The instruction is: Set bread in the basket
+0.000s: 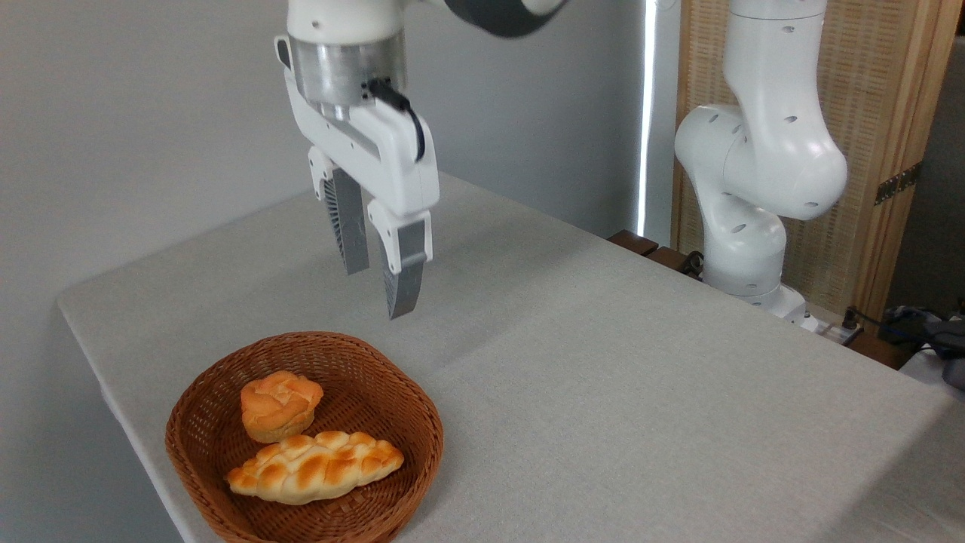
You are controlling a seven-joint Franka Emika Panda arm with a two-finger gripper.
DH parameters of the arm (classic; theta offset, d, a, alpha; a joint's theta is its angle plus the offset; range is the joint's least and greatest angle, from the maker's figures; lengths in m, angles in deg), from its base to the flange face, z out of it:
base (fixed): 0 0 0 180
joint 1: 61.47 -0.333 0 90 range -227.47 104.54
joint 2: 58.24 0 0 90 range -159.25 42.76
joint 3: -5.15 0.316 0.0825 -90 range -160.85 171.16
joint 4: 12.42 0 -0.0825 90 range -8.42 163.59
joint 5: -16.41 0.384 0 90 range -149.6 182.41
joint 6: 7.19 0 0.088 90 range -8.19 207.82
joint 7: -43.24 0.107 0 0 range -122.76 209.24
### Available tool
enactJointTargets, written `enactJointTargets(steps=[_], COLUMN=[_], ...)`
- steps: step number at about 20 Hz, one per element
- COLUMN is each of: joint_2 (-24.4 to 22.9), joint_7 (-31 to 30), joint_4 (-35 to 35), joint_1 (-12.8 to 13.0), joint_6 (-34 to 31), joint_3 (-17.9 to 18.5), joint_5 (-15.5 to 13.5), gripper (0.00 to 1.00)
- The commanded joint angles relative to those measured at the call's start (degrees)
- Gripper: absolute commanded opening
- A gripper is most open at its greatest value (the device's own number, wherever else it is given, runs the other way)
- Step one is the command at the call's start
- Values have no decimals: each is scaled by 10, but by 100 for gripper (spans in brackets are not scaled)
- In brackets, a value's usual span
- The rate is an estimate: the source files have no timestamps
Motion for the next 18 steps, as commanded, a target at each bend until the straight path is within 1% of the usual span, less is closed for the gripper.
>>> enactJointTargets(steps=[1, 2, 4, 6, 7, 9, 12, 15, 18], joint_2=[-1, 0, 0, 0, 0, 1, 2, 3, 2], joint_7=[-55, -80, -125, -128, -128, -127, -126, -123, -117], joint_4=[-36, -40, -43, -47, -47, -47, -58, -62, -62], joint_1=[-1, -1, -1, -2, -2, -1, -2, -2, -2], joint_6=[-20, -20, -20, -34, -36, -39, -74, -77, -87], joint_3=[-28, -39, -46, -52, -52, -51, -51, -48, -40], joint_5=[26, 27, 44, 58, 60, 73, 76, 75, 66], gripper=[100, 100, 100, 100, 100, 100, 100, 100, 100])
